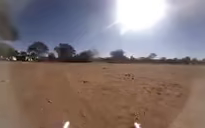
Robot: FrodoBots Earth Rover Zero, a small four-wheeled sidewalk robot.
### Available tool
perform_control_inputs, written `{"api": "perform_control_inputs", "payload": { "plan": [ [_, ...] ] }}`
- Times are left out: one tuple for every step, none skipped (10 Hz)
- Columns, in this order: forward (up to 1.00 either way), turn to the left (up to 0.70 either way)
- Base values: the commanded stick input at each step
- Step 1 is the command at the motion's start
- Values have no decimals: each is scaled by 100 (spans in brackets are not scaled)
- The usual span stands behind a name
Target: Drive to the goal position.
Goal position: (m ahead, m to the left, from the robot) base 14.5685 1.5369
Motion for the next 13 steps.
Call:
{"api": "perform_control_inputs", "payload": {
  "plan": [
    [50, 0],
    [50, 0],
    [50, 0],
    [50, 0],
    [50, 0],
    [50, 0],
    [50, 0],
    [50, 0],
    [50, 0],
    [50, 0],
    [50, 0],
    [50, -41],
    [50, -12]
  ]
}}
